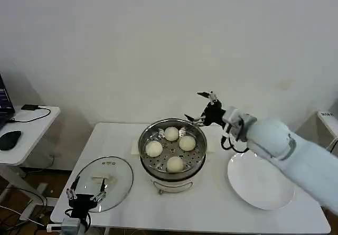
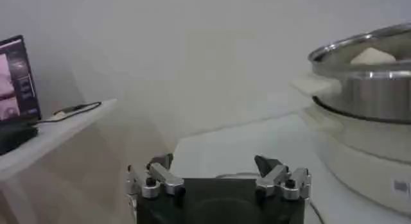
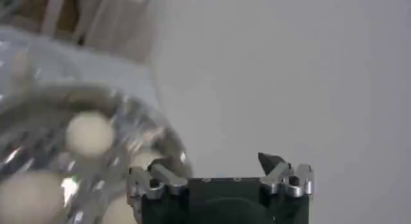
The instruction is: Take steamed baozi put them in steamer then cover it.
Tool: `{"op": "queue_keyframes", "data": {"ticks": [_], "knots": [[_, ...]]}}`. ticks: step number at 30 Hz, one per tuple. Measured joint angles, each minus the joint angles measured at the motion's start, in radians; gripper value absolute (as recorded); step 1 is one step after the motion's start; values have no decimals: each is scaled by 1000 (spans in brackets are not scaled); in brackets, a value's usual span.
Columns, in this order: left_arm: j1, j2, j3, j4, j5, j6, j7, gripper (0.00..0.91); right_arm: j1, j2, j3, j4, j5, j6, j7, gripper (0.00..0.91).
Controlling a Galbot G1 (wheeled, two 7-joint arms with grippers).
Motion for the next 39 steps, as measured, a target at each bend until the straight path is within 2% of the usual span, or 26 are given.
{"op": "queue_keyframes", "data": {"ticks": [4,10,19,27,33,39], "knots": [[-5,3,-8,12,26,-17,3,907,-244,91,247,36,-59,85,0,907],[-7,21,-27,33,111,-52,9,907,-553,276,568,55,-107,192,-44,907],[16,61,-60,81,476,-117,3,907,-889,504,912,63,-143,331,-100,907],[-2,96,-47,160,835,-166,-40,907,-1030,609,1074,51,-148,397,-112,907],[-46,118,-20,245,1063,-181,-65,907,-1080,658,1128,37,-150,424,-126,907],[-103,134,12,322,1205,-187,-64,907,-1114,688,1166,29,-151,438,-132,907]]}}
